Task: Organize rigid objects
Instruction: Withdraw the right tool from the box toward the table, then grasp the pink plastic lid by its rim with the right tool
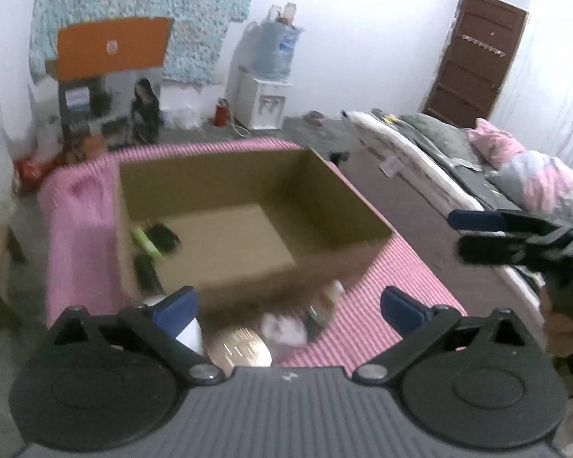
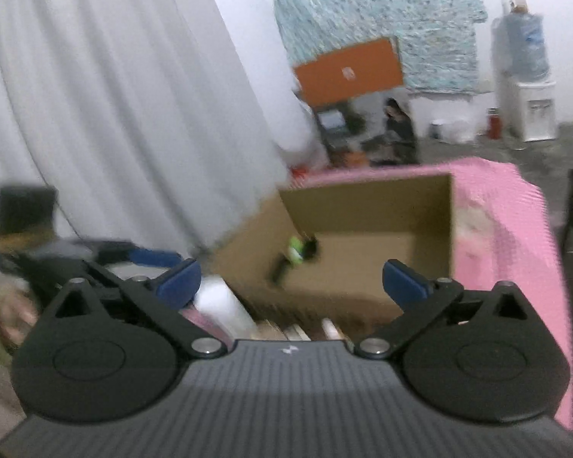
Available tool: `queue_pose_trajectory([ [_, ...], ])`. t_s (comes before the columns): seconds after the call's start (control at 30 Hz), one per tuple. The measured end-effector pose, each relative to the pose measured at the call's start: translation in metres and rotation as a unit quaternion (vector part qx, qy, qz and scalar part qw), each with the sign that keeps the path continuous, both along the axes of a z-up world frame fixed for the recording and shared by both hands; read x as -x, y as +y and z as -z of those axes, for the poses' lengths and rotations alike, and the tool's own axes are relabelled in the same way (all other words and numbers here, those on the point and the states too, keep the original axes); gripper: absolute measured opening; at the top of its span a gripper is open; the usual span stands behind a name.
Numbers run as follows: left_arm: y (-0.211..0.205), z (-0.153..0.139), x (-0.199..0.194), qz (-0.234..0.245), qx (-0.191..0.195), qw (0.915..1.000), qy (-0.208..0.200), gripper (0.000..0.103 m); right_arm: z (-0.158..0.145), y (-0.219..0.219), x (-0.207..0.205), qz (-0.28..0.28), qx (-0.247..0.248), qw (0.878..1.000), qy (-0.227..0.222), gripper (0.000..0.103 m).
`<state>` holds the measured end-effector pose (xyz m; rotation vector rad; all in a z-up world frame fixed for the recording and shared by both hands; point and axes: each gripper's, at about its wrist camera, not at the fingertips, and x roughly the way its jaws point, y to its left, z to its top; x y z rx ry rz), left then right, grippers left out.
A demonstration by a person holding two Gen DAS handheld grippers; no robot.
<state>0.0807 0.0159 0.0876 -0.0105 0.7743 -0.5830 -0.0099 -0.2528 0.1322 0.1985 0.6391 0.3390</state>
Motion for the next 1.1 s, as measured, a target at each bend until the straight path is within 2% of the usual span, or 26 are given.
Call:
queue_pose_trajectory([
  [0.1,-0.004,0.026,0.024,-0.001,0.003,1.0000,0.003,0.103,0.027,0.018,0.018,0.027,0.080,0.996,0.021,0.102],
  [0.2,-0.012,0.052,0.040,0.007,-0.003,0.9998,0.016,0.103,0.053,0.039,0.030,0.051,0.169,0.984,0.032,0.102],
  [0.27,-0.018,0.067,0.054,0.013,-0.010,0.9997,0.018,0.103,0.066,0.048,0.031,0.055,0.188,0.980,0.033,0.102],
  [0.33,-0.028,0.077,0.063,0.022,-0.030,0.9993,0.009,0.103,0.076,0.049,0.029,0.057,0.173,0.982,0.040,0.102],
  [0.43,-0.043,0.091,0.074,0.043,-0.063,0.9971,-0.001,0.103,0.088,0.039,0.024,0.050,0.104,0.992,0.050,0.102],
  [0.5,-0.054,0.099,0.081,0.052,-0.086,0.9950,-0.005,0.103,0.100,0.035,0.018,0.041,0.067,0.994,0.072,0.102],
  [0.57,-0.064,0.106,0.088,0.059,-0.108,0.9923,-0.014,0.102,0.111,0.036,0.015,0.038,0.064,0.993,0.096,0.102],
  [0.73,-0.081,0.119,0.099,0.088,-0.140,0.9861,-0.022,0.096,0.135,0.048,0.010,0.015,0.064,0.991,0.117,0.100],
  [0.8,-0.086,0.124,0.099,0.094,-0.148,0.9843,-0.020,0.091,0.141,0.052,0.007,0.006,0.062,0.990,0.127,0.095],
  [0.87,-0.088,0.127,0.098,0.096,-0.153,0.9834,-0.016,0.084,0.149,0.056,0.001,-0.001,0.062,0.989,0.136,0.078],
  [0.9,-0.089,0.128,0.097,0.095,-0.154,0.9834,-0.013,0.084,0.151,0.057,0.000,-0.005,0.062,0.988,0.141,0.073],
  [0.97,-0.089,0.129,0.095,0.095,-0.154,0.9835,-0.011,0.084,0.155,0.058,-0.001,-0.013,0.059,0.986,0.152,0.055],
  [1.1,-0.092,0.127,0.090,0.097,-0.150,0.9839,-0.011,0.083,0.168,0.059,-0.006,-0.020,0.050,0.984,0.172,0.046],
])
